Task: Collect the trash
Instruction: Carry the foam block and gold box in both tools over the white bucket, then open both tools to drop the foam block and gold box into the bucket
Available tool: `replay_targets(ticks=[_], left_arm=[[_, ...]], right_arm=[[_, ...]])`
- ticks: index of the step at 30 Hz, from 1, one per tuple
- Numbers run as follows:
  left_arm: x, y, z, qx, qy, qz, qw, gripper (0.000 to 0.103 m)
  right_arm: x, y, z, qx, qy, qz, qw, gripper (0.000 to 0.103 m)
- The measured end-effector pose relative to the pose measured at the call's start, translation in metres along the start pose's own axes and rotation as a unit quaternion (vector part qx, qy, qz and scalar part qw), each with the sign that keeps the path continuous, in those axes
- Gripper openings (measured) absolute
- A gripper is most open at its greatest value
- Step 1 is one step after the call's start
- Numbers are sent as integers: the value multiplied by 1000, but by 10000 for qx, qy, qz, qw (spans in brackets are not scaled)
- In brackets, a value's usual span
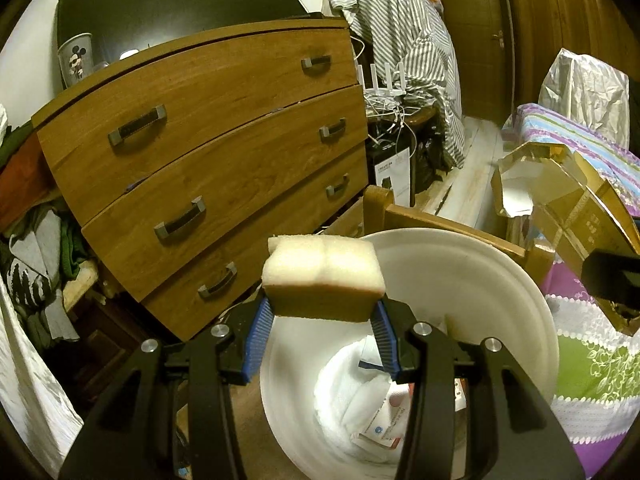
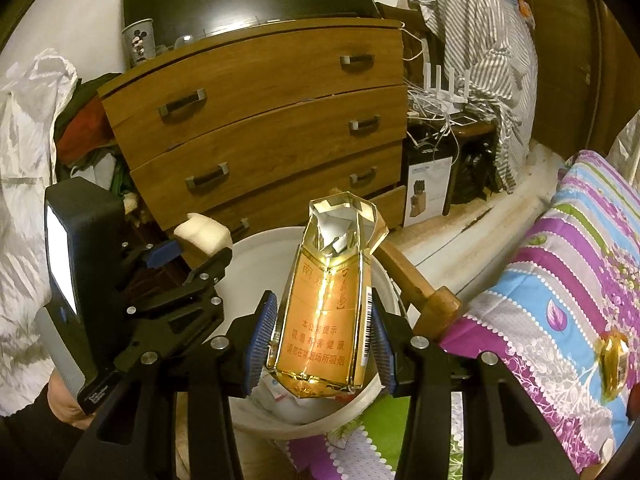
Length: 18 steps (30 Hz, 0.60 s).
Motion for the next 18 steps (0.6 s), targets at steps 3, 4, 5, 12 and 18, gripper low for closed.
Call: replay_targets(ticks=[3, 4, 5, 12, 18], left_arm=[[-1, 0, 1, 13, 19, 7, 10000, 44], [-1, 0, 1, 14, 27, 4, 10000, 44], [-1, 0, 1, 11, 29, 5, 10000, 44], [-2, 1, 1, 11, 24, 16, 10000, 44], [-1, 0, 2, 5, -8, 21, 10000, 44]], right_arm=[[0, 0, 0, -13, -6, 1, 10000, 47], [0, 0, 0, -13, -4, 2, 10000, 47], [0, 0, 0, -12, -4, -1, 10000, 47], [0, 0, 0, -13, -7, 6, 10000, 47], [0, 0, 0, -36, -6, 12, 10000, 47]])
Point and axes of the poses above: each gripper's, at about its wrist camera, not at the fingertips, and x roughly the way its jaws point, y to its right, z to its underside, the point moved 1 cm from there along x, roughly the way its jaws point, and after that the axes turned 14 degrees about -z, right-handed, at the moved point
